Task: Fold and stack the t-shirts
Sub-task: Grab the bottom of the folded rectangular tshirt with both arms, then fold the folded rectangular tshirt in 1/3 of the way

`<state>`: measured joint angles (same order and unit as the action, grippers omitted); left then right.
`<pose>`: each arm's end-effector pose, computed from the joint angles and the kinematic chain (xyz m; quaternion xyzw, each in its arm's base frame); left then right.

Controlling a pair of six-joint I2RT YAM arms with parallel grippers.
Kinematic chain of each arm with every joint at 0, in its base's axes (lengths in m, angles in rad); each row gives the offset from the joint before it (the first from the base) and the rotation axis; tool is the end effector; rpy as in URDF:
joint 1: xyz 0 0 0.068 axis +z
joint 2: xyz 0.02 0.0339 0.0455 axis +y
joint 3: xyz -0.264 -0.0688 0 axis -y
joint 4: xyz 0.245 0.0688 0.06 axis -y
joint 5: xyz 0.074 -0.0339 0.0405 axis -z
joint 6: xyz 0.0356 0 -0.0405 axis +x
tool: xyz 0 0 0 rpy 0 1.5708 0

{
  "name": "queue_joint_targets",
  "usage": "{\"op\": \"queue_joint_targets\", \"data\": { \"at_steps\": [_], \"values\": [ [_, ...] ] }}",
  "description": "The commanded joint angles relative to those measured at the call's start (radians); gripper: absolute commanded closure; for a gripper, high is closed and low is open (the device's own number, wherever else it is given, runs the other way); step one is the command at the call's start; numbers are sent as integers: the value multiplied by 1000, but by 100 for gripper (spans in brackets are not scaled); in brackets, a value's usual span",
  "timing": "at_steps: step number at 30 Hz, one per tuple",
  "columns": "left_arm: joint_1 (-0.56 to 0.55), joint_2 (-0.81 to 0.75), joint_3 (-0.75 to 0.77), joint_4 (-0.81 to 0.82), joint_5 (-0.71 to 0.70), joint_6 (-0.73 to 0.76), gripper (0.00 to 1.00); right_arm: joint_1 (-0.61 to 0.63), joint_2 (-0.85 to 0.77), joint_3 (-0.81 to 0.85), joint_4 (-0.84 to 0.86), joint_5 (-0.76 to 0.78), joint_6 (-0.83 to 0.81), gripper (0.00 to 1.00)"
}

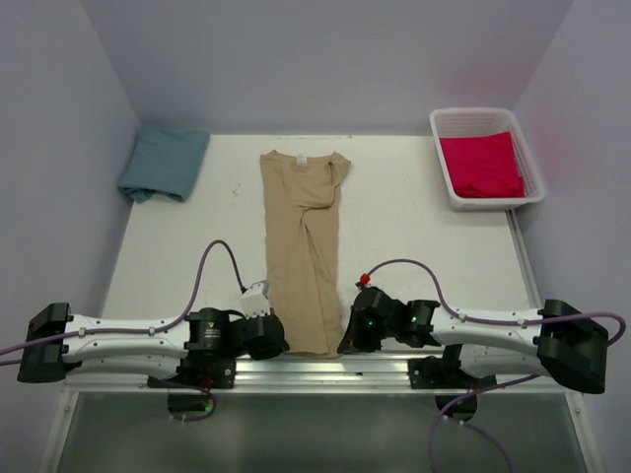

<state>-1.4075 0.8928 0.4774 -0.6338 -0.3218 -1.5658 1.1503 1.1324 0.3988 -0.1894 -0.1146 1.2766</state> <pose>0.0365 -0.1526 0.1817 -0.1166 0.9475 -0.2406 0.1756 0.0763 0.1807 0.1459 0.0415 0.9457 0.3167 0.0603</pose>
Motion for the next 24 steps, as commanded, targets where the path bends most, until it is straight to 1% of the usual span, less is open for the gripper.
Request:
{"op": "queue_joint_targets", "data": {
  "at_steps": [1,3,4,9,14,19,24],
  "values": [
    [-13,6,69,-92,-108,24,100,6,-60,97,-105,75,-69,100],
    [-13,-14,84,-130,-129,21,100,6,-75,135,-162,111,-103,100],
    [-13,-20,87,-144,-152,20,100,6,-85,146,-176,112,-112,100],
    [-13,-64,92,-234,-204,-5,100,6,-99,216,-258,207,-163,100],
    [-13,-103,98,-290,-296,-5,100,-14,-56,282,-297,262,-226,100],
    [-11,-107,156,-284,-430,76,100,-52,-3,354,-309,305,-308,100],
    [-10,-28,208,-224,-493,168,100,-73,55,406,-306,320,-355,100]
  ]
}}
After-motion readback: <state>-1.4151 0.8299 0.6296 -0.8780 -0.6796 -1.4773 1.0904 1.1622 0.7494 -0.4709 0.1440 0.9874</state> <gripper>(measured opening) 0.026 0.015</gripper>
